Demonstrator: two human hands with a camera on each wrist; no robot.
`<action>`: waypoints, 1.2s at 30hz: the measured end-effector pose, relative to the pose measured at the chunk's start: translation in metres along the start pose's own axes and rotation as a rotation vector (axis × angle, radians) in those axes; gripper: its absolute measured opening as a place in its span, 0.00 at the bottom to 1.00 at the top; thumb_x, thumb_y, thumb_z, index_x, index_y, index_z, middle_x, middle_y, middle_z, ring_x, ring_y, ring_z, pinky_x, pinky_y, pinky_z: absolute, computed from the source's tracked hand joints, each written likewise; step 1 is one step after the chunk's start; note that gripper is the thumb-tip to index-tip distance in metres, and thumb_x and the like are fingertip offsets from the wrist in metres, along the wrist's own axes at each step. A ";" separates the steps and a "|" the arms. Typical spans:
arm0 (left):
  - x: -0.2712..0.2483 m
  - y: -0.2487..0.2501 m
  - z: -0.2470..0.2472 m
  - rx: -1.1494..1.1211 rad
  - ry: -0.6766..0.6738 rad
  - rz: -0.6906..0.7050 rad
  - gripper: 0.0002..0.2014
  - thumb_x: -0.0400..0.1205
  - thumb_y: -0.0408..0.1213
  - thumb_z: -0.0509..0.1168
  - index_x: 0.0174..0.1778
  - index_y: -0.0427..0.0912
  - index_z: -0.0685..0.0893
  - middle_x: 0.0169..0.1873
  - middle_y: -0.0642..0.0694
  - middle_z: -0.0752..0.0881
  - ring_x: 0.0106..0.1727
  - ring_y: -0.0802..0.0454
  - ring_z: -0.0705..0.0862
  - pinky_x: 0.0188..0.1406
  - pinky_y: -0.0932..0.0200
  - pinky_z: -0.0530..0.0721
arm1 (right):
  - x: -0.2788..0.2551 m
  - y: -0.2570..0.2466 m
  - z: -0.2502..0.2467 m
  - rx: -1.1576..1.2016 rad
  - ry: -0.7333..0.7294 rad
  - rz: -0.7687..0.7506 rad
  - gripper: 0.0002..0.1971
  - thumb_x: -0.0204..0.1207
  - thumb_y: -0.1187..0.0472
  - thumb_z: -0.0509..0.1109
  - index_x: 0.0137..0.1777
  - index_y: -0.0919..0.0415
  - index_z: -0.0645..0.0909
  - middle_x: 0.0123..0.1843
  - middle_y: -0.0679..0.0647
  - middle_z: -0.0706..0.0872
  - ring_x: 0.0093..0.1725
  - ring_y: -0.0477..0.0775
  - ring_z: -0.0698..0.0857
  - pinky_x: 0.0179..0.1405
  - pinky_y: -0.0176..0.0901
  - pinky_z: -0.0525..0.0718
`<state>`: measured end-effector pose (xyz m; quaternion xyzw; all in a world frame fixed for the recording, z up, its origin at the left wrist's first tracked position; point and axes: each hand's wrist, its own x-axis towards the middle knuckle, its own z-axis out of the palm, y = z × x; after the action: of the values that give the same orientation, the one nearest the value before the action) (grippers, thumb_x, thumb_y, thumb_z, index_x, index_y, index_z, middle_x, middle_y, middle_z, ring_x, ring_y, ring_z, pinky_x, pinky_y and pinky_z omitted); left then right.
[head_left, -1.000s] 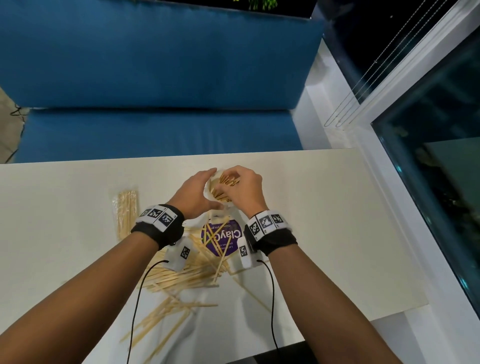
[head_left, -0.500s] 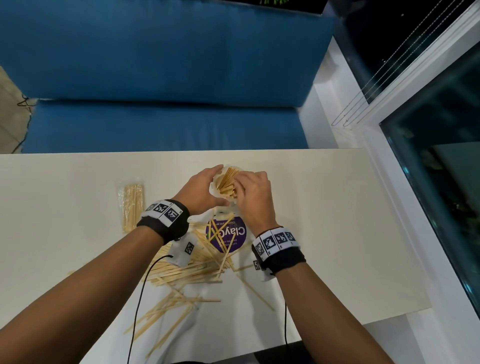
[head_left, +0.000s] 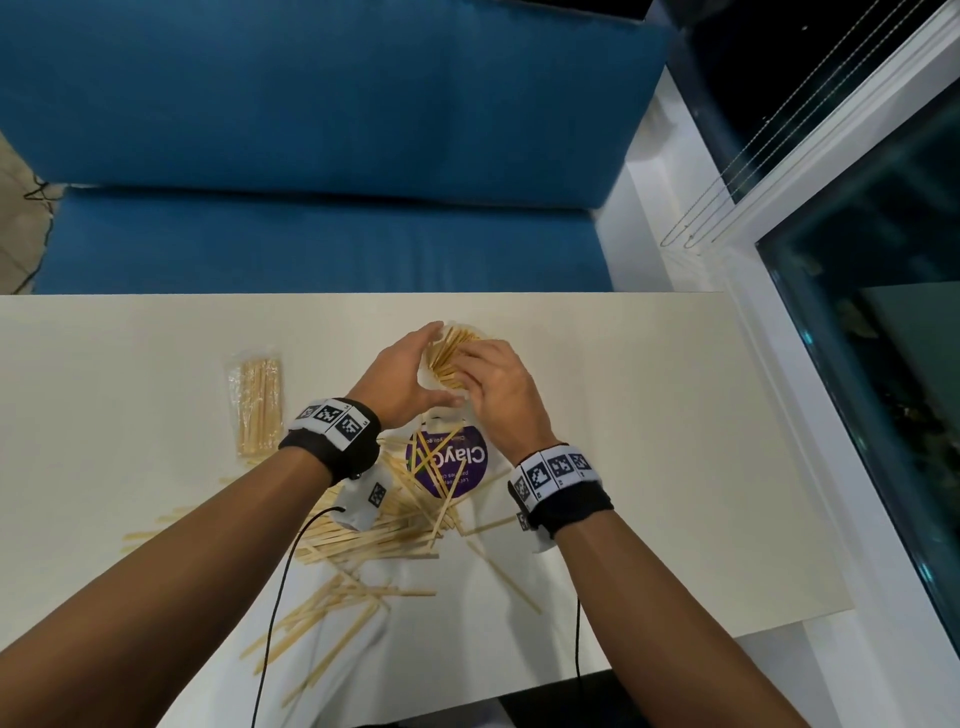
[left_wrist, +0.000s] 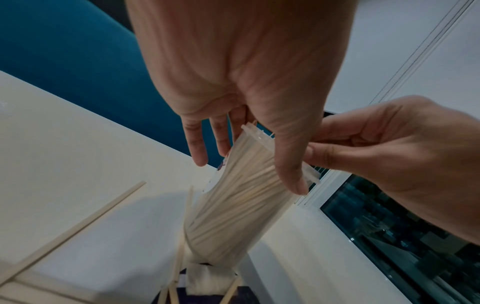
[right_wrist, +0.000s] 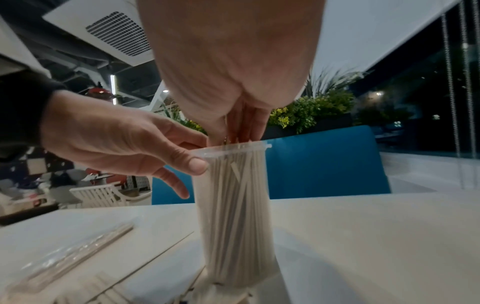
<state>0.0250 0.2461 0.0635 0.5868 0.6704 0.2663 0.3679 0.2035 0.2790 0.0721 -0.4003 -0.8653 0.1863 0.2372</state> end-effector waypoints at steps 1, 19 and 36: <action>0.000 0.000 0.000 0.001 0.001 0.001 0.52 0.70 0.49 0.84 0.87 0.45 0.63 0.81 0.46 0.75 0.80 0.46 0.74 0.74 0.58 0.68 | 0.003 -0.002 -0.002 -0.015 0.014 0.003 0.14 0.82 0.68 0.74 0.66 0.66 0.88 0.66 0.57 0.88 0.68 0.52 0.80 0.73 0.41 0.79; 0.000 -0.002 0.002 -0.014 0.013 -0.004 0.53 0.69 0.51 0.84 0.87 0.47 0.63 0.80 0.47 0.76 0.78 0.47 0.75 0.76 0.52 0.72 | 0.017 -0.004 -0.004 -0.030 -0.070 0.202 0.09 0.84 0.67 0.72 0.60 0.63 0.90 0.57 0.54 0.86 0.60 0.51 0.81 0.64 0.47 0.84; 0.000 -0.004 0.003 -0.014 0.022 -0.026 0.54 0.67 0.53 0.85 0.86 0.48 0.65 0.79 0.47 0.76 0.77 0.46 0.76 0.74 0.50 0.74 | 0.046 -0.016 -0.015 0.094 -0.098 0.468 0.04 0.82 0.66 0.77 0.52 0.61 0.92 0.51 0.54 0.90 0.47 0.52 0.89 0.51 0.43 0.91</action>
<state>0.0250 0.2456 0.0581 0.5724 0.6802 0.2726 0.3680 0.1761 0.3072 0.1049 -0.5688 -0.7499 0.2953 0.1639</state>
